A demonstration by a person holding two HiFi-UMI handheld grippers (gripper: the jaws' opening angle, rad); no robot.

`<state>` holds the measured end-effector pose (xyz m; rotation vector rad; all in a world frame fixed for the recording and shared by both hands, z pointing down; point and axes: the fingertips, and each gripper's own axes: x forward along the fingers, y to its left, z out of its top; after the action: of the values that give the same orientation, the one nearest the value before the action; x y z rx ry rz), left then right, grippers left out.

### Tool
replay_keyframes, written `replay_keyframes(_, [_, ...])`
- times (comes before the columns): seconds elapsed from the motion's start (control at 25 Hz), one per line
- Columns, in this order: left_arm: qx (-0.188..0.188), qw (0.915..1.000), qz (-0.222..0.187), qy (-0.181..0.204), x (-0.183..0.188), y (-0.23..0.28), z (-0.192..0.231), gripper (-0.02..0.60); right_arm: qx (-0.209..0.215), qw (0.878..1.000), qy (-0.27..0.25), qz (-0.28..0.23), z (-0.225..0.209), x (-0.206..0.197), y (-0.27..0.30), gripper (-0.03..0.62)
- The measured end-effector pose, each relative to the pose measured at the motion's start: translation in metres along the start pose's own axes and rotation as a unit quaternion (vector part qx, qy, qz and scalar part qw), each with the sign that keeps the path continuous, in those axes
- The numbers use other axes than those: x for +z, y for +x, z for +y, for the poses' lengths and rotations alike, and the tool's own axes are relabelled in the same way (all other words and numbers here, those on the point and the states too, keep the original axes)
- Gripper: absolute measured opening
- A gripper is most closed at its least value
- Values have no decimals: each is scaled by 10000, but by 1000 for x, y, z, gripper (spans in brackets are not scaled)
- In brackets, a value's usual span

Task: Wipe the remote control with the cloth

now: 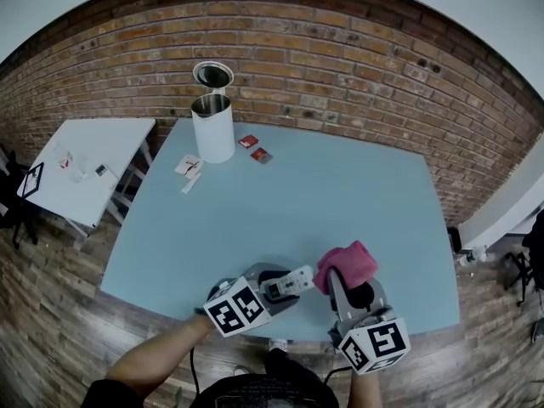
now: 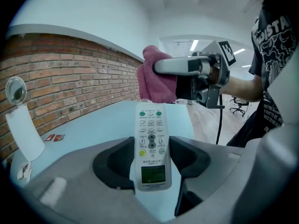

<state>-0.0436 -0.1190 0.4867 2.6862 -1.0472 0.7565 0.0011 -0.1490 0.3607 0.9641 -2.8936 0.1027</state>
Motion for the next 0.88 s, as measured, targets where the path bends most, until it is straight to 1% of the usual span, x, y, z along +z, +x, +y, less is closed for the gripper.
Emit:
replay_keyframes(0.28, [-52, 9984, 13, 558, 5, 4, -15, 241, -28, 9999, 79, -66, -7, 4, -2, 64])
replay_keyframes(0.4, [-101, 9967, 41, 802, 6, 4, -22, 242, -7, 9999, 107, -100, -8, 6, -1, 64])
replay_keyframes(0.6, [-171, 9930, 11, 1169, 13, 2, -34, 242, 59, 9999, 8, -100, -9, 12, 0, 63])
replay_keyframes(0.88, [-283, 9876, -74, 1539, 20, -2, -47, 242, 326, 9994, -13, -61, -3, 13, 6, 64])
